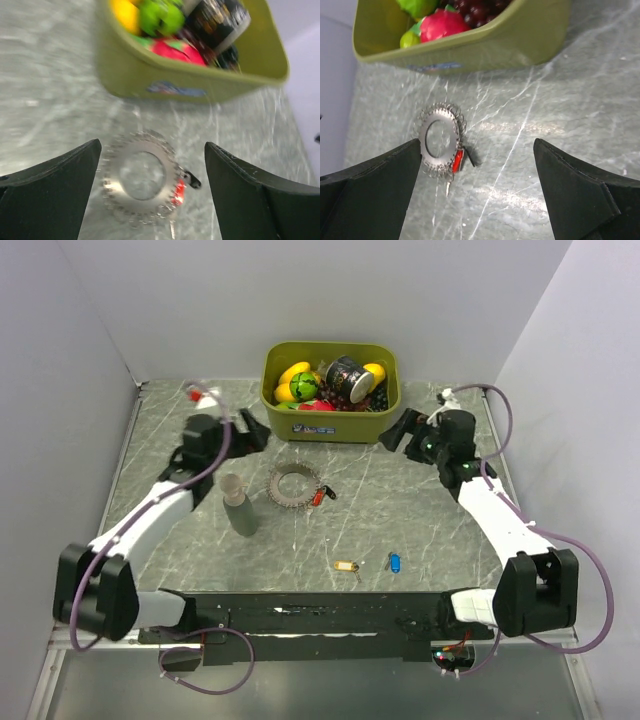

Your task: Put the keys on the keyring

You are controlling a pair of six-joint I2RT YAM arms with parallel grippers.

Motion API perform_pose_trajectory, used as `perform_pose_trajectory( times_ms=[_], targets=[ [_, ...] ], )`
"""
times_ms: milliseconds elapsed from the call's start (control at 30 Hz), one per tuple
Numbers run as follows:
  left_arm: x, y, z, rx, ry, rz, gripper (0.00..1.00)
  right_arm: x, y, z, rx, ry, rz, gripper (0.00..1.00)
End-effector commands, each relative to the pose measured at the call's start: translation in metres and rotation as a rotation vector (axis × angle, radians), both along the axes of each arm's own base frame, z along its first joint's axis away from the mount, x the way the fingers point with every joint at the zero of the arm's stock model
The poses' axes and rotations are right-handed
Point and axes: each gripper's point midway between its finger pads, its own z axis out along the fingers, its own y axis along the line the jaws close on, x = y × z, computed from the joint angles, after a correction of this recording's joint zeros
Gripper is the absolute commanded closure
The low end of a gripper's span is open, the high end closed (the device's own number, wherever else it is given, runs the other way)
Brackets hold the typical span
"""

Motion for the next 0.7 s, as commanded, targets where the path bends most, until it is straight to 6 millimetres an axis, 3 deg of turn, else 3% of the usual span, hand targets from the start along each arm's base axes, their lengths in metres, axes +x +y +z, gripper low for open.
perform_pose_trajectory(
  times_ms=[0, 100, 167, 200, 267, 300, 467, 667],
  targets=[
    [0.005, -0.051, -0.008, 0.105, 0.027, -0.085, 0.11, 0.000, -0.001, -0.016, -0.127, 0.034, -0.019, 0.00],
    [0.012, -0.073, -0.027, 0.178, 0.078, -0.102, 0.13, -0.003, 0.003, -0.025, -0.150, 0.053, -0.005, 0.00],
    [0.012, -0.088, -0.033, 0.213, 0.108, -0.132, 0.22, -0.004, 0.004, -0.029, -0.159, 0.064, 0.002, 0.00],
    [0.013, -0.094, -0.049, 0.240, 0.145, -0.147, 0.23, -0.004, 0.003, -0.031, -0.164, 0.071, -0.001, 0.00],
    [0.014, -0.111, -0.052, 0.267, 0.151, -0.165, 0.26, -0.004, 0.003, -0.034, -0.169, 0.076, -0.002, 0.00],
    [0.013, -0.112, -0.073, 0.312, 0.204, -0.161, 0.26, -0.004, 0.003, -0.036, -0.170, 0.082, -0.001, 0.00],
    [0.008, -0.131, -0.120, 0.374, 0.320, -0.196, 0.33, -0.005, 0.002, -0.043, -0.183, 0.103, 0.004, 0.00],
    [0.001, -0.136, -0.166, 0.385, 0.400, -0.214, 0.39, -0.007, 0.005, -0.052, -0.182, 0.127, 0.020, 0.00]
  ],
)
